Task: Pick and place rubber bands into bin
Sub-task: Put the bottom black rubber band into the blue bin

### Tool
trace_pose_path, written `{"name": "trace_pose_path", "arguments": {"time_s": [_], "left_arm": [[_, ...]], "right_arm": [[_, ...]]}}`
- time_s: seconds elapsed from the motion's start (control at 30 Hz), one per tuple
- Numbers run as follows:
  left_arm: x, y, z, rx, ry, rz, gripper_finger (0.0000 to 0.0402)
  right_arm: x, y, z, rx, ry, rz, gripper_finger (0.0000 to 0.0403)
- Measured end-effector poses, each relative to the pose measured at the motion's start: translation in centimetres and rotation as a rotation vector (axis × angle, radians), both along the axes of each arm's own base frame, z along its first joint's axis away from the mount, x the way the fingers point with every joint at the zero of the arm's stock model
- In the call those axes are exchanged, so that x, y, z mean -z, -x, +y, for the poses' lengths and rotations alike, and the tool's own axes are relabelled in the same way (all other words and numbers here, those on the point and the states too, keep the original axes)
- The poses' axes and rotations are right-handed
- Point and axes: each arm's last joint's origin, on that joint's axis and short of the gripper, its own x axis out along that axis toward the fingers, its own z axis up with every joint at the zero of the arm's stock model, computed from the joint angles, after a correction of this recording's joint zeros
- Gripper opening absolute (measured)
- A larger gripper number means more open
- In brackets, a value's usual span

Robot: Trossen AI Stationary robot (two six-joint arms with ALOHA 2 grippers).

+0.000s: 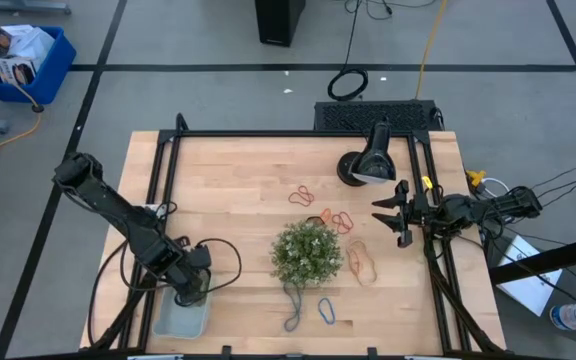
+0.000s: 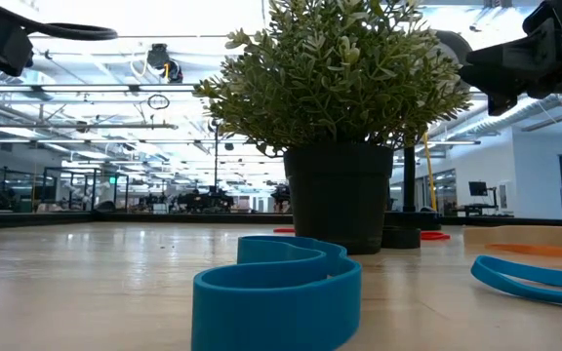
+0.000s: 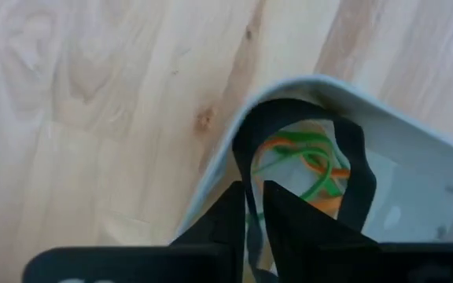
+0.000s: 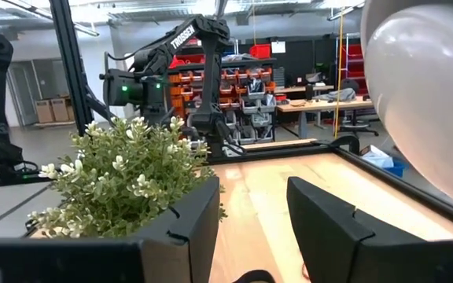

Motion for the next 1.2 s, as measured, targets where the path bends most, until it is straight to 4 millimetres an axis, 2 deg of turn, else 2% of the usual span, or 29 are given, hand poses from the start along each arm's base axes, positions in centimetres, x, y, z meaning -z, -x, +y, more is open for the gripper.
{"name": "trace_pose_path", "arguments": {"time_s": [0.13,0.43,0.7,1.03,1.1,1.2], "left_arm": [[-0.01,0.05,-0.06,0.053,0.011,0.011,0.0061],[-0.10,-0.39,-0.22,0.038,0.039,-0.025,0.0062],[-0.11,-0.44,-0.12,0.016,0.013,-0.047,0.0063],[-0.14,-0.54,-0.18,-0.141,0.046,-0.042,0.0063],[-0.21,-0.73,-0.38,-0.129,0.069,-0.059,0.0063],[-0.27,-0.83,-0.51,-0.004,0.072,-0.073,0.0063]], "right_arm": [[0.00,0.00,0.00,0.007,0.061,0.005,0.0146],[0.03,0.00,0.00,0.026,0.217,0.022,0.0146],[0.21,-0.02,-0.01,0.028,0.210,0.040,0.0146],[0.23,-0.01,-0.15,0.070,0.173,0.044,0.0146],[0.38,-0.02,-0.14,0.072,0.200,0.062,0.0146],[0.53,-0.04,-0.13,0.069,0.217,0.079,0.0146]]}}
